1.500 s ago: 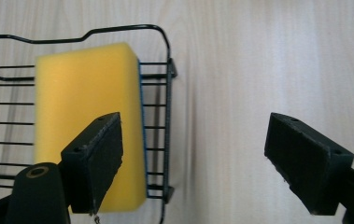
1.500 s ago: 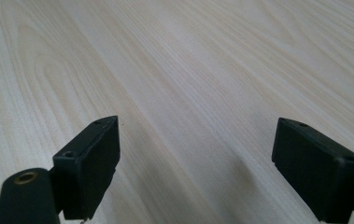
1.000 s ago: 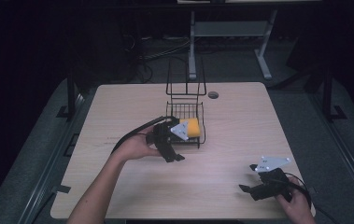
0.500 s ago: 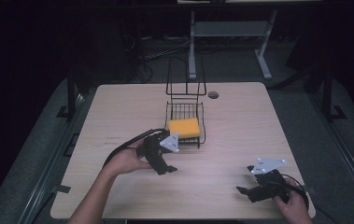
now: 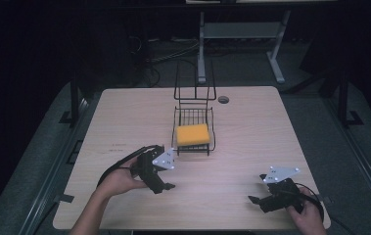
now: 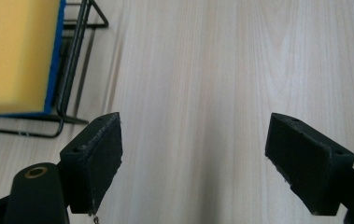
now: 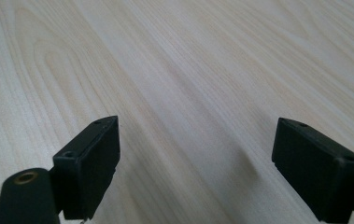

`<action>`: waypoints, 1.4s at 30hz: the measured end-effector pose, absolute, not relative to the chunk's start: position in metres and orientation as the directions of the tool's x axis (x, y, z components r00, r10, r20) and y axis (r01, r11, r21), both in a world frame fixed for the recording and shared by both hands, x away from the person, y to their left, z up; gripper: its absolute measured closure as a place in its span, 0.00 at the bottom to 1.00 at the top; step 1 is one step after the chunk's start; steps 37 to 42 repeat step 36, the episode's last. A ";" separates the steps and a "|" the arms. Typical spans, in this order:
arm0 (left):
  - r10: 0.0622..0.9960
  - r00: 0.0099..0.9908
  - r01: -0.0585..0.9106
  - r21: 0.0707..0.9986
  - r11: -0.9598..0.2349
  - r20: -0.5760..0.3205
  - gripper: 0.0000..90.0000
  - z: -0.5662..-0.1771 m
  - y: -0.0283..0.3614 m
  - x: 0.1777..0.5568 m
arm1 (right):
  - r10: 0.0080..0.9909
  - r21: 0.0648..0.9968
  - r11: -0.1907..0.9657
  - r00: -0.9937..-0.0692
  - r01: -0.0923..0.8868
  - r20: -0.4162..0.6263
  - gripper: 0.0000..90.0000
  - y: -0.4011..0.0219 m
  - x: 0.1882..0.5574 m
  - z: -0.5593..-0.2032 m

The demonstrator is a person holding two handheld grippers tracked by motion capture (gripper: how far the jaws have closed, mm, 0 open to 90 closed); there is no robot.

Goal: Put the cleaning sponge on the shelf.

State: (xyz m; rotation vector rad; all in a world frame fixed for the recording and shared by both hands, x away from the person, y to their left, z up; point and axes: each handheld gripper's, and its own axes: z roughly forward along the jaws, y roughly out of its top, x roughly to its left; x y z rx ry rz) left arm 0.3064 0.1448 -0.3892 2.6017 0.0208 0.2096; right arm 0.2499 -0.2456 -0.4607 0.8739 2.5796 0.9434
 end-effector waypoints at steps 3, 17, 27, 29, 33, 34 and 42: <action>0.066 0.988 -0.017 0.513 -0.858 0.143 0.21 -0.390 0.150 0.303 | 0.617 0.653 0.610 -0.786 0.448 -0.037 0.17 -0.246 0.250 -0.460; 0.107 0.984 0.016 0.526 -0.851 0.144 0.21 -0.396 0.176 0.288 | 0.624 0.650 0.609 -0.781 0.454 -0.039 0.17 -0.246 0.249 -0.461; 0.161 0.977 0.058 0.548 -0.835 0.141 0.21 -0.396 0.200 0.278 | 0.624 0.646 0.614 -0.780 0.453 -0.045 0.17 -0.243 0.247 -0.463; 0.170 0.975 0.060 0.559 -0.827 0.147 0.21 -0.396 0.204 0.275 | 0.625 0.647 0.614 -0.780 0.453 -0.047 0.17 -0.243 0.247 -0.463; 0.182 0.974 0.073 0.569 -0.819 0.136 0.20 -0.400 0.209 0.272 | 0.633 0.649 0.608 -0.773 0.457 -0.048 0.17 -0.243 0.245 -0.463; 0.187 0.973 0.078 0.572 -0.816 0.133 0.20 -0.402 0.210 0.271 | 0.631 0.650 0.610 -0.774 0.453 -0.052 0.17 -0.243 0.244 -0.463; 0.206 0.968 0.089 0.570 -0.817 0.144 0.20 -0.406 0.211 0.268 | 0.624 0.654 0.612 -0.780 0.446 -0.053 0.17 -0.243 0.244 -0.462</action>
